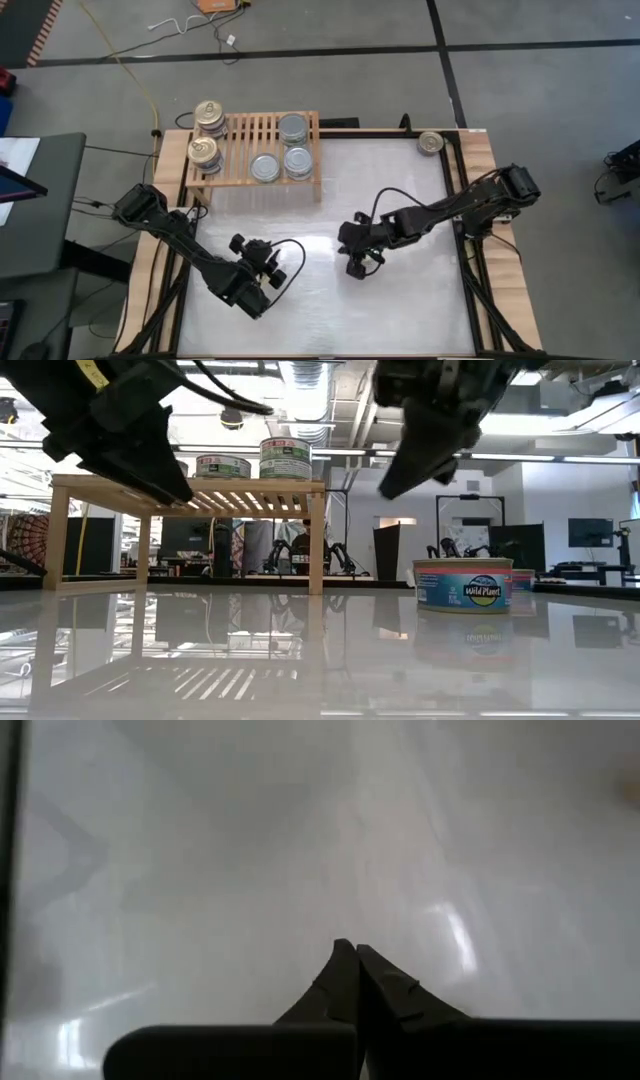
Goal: Stack canned seafood by type on shelf
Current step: Put the blue tuna on the shelf
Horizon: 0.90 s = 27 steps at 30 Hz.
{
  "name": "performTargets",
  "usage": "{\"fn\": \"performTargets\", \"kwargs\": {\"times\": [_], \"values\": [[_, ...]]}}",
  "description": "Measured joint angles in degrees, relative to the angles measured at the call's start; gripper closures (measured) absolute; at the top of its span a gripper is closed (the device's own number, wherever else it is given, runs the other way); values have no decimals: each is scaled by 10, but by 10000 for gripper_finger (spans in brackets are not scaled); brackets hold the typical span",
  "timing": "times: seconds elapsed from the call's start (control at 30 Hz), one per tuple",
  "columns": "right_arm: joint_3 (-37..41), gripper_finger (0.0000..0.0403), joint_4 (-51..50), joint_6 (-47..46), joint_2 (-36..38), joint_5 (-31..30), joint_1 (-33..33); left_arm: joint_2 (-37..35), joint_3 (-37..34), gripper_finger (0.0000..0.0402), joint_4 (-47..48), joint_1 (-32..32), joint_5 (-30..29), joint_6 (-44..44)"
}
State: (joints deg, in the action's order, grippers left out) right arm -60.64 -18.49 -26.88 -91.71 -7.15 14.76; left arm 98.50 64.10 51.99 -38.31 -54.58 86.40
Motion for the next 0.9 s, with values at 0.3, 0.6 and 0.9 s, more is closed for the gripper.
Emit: {"fn": "performTargets", "kwargs": {"times": [0.3, 0.6, 0.9], "values": [[0, 382, -269, -108, 68, -120, 37, 0, 0, 261, -37, 2, 0, -58], [136, 382, -287, -301, 137, -154, 123, 0, 0, 261, -53, 17, -3, -57], [319, 382, -13, -398, 205, -155, 151, 1, 0, 261, -212, 77, 5, -197]]}}
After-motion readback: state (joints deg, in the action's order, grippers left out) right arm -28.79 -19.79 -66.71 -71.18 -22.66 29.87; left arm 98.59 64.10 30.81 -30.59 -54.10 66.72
